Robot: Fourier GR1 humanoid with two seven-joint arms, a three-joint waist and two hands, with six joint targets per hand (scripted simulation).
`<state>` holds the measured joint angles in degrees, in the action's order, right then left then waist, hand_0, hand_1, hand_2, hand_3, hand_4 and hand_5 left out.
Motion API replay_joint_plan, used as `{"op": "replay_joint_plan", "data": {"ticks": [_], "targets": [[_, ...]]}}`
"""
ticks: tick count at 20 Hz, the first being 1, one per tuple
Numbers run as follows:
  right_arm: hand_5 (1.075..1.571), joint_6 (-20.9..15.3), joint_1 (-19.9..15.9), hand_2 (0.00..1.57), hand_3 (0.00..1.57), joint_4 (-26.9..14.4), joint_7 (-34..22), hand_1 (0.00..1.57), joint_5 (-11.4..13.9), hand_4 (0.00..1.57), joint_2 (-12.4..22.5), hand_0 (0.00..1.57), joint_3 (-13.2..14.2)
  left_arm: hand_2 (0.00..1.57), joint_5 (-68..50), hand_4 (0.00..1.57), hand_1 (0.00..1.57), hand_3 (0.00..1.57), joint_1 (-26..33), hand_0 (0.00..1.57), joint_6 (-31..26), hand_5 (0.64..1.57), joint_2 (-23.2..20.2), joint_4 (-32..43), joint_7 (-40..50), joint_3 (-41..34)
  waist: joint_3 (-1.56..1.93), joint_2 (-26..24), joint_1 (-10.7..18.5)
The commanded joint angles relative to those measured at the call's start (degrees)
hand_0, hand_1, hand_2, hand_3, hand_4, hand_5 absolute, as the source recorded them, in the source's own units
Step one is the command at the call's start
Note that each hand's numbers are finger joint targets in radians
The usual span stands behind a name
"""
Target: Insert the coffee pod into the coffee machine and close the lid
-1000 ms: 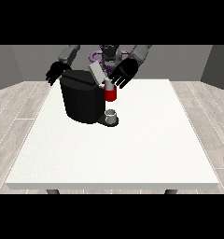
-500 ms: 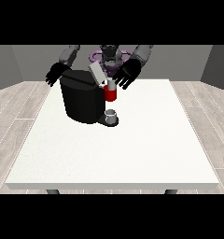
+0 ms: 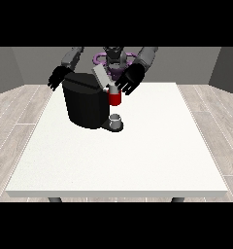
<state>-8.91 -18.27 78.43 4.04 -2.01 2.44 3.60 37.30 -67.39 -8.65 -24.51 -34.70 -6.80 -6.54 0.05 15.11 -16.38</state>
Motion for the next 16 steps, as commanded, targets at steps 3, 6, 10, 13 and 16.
{"op": "replay_joint_plan", "data": {"ticks": [3,6,10,13,16], "targets": [[1.571,-1.1,-3.5,0.0,0.0,2.6,-6.3,0.0,0.3,0.4,0.9,0.0,-0.3,1.17,1.0,0.44,1.13,1.03,-0.5,1.13,0.2,1.571,0.5,1.5,0.8,0.2,-0.05,-0.1,-1.1],[1.571,1.3,1.0,0.0,0.0,2.1,-0.5,0.0,-1.1,0.4,1.2,0.0,0.5,1.16,1.5,0.44,1.12,0.99,1.8,1.12,0.7,1.571,-2.6,1.0,-3.0,-0.1,-0.04,1.3,-0.9],[1.571,-1.5,-0.3,0.0,0.0,1.3,-1.8,0.0,1.0,0.43,-1.0,0.0,-1.4,1.12,3.0,0.38,1.07,0.95,0.8,1.07,1.1,1.571,0.0,0.5,-0.3,1.5,-0.04,-0.6,0.3],[1.571,0.0,-0.4,0.0,0.0,1.6,-1.7,0.0,-0.4,0.46,0.0,0.0,-0.5,1.12,2.3,0.36,1.05,0.96,-0.1,1.05,0.9,1.571,-0.2,0.7,0.1,0.3,-0.04,-1.0,-0.7],[1.571,0.0,0.4,0.0,0.0,2.2,-1.1,0.0,-0.4,0.46,0.2,0.0,-0.3,1.12,1.7,0.37,1.07,0.93,0.3,1.07,-0.5,1.571,-3.4,1.1,-3.6,-0.6,-0.04,0.5,-0.3]]}}
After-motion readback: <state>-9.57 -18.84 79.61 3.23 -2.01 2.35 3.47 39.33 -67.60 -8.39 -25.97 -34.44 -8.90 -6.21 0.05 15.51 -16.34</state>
